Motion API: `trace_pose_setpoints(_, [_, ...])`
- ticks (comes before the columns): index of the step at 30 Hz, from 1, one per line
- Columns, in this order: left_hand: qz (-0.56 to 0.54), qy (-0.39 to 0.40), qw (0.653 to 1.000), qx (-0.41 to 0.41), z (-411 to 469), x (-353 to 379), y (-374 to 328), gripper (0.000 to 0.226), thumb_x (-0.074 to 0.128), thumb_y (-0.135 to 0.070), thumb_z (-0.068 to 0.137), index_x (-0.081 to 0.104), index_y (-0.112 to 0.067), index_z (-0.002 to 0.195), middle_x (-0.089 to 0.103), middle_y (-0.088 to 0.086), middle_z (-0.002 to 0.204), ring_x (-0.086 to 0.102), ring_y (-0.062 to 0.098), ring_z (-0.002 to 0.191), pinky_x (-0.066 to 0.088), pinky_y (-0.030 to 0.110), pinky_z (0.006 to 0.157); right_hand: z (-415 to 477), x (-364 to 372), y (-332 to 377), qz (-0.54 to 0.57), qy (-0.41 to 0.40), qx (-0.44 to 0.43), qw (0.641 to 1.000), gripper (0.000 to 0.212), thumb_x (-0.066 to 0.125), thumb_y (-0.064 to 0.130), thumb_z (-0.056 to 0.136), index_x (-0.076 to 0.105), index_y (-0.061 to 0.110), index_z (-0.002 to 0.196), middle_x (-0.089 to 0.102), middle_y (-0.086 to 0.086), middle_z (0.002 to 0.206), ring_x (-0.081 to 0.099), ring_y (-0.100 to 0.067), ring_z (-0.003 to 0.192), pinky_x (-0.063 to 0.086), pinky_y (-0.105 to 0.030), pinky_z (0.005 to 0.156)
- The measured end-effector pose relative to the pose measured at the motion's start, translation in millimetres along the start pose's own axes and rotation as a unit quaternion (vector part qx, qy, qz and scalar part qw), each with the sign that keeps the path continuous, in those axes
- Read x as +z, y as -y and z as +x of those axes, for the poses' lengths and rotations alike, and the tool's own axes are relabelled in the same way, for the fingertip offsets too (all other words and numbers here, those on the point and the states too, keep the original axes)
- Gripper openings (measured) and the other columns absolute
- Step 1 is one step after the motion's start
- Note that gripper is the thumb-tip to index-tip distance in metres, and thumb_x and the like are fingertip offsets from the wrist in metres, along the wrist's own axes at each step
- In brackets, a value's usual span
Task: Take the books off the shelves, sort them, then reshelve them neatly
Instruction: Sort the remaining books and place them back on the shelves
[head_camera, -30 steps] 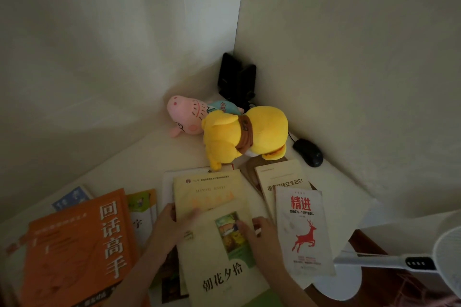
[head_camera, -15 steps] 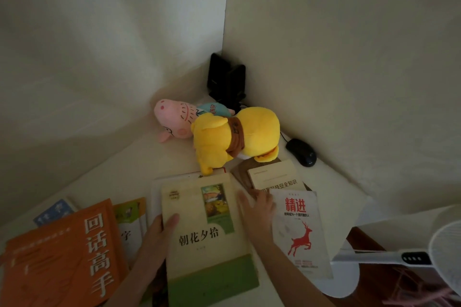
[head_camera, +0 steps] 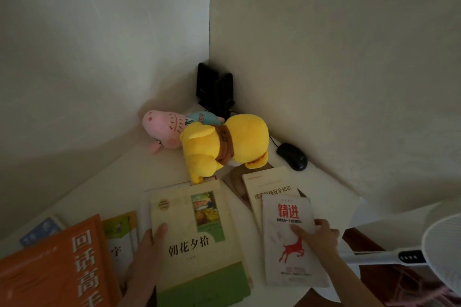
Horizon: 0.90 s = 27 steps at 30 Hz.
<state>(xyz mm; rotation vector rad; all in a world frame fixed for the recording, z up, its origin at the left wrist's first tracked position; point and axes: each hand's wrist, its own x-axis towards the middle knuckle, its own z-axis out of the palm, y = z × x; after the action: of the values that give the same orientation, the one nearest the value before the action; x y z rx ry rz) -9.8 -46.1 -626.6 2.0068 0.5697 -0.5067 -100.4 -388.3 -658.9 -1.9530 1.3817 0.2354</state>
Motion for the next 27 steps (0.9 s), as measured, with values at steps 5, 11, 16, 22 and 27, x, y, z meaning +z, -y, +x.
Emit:
trace_pose_setpoints(5, [-0.01, -0.006, 1.0, -0.001, -1, 1, -2, 0.05, 0.038, -0.042, 0.099, 0.05, -0.003, 0.129, 0.055, 0.019, 0.127, 0.051, 0.034, 0.116, 0.036, 0.037, 0.091, -1, -23, 7, -0.053, -0.082, -0.089, 0.991, 0.06, 0.074, 0.028, 0.082, 0.049, 0.007, 0.132, 0.029, -0.016, 0.137, 0.025, -0.034, 0.127, 0.039, -0.042, 0.091])
trace_pose_setpoints(11, [0.003, -0.033, 0.999, -0.002, -3, 7, 0, 0.055, 0.033, -0.047, 0.098, 0.049, -0.004, 0.129, 0.056, 0.019, 0.126, 0.053, 0.035, 0.115, 0.038, 0.042, 0.095, 19, -31, 42, -0.011, -0.042, -0.168, 0.985, 0.043, 0.076, 0.032, 0.077, 0.047, 0.023, 0.109, 0.06, -0.005, 0.105, 0.061, -0.02, 0.088, 0.056, -0.045, 0.075])
trace_pose_setpoints(16, [0.011, -0.04, 0.999, -0.003, -4, 8, 1, 0.067, 0.028, -0.062, 0.09, 0.051, -0.01, 0.126, 0.063, 0.015, 0.116, 0.059, 0.034, 0.105, 0.044, 0.047, 0.096, 33, 5, 54, -0.074, 0.02, -0.158, 0.984, 0.061, 0.073, 0.043, 0.08, 0.042, 0.016, 0.126, 0.043, -0.007, 0.108, 0.053, -0.032, 0.105, 0.051, -0.049, 0.087])
trace_pose_setpoints(22, [-0.012, -0.043, 0.999, 0.002, -6, 8, -1, 0.051, 0.033, -0.046, 0.098, 0.049, -0.006, 0.126, 0.061, 0.014, 0.107, 0.058, 0.032, 0.101, 0.041, 0.039, 0.088, 40, 2, 54, -0.006, 0.071, -0.077, 0.994, 0.066, 0.081, 0.039, 0.073, 0.04, 0.007, 0.113, 0.064, -0.008, 0.09, 0.066, -0.017, 0.067, 0.051, -0.026, 0.052])
trace_pose_setpoints(27, [-0.029, -0.028, 0.999, -0.006, -8, 5, -3, 0.042, 0.035, -0.045, 0.098, 0.049, -0.011, 0.117, 0.058, 0.002, 0.091, 0.054, 0.021, 0.083, 0.04, 0.032, 0.079, 28, -3, 40, 0.015, 0.1, -0.094, 0.99, 0.042, 0.078, 0.036, 0.077, 0.065, 0.004, 0.101, 0.071, -0.004, 0.076, 0.068, -0.017, 0.067, 0.055, -0.028, 0.058])
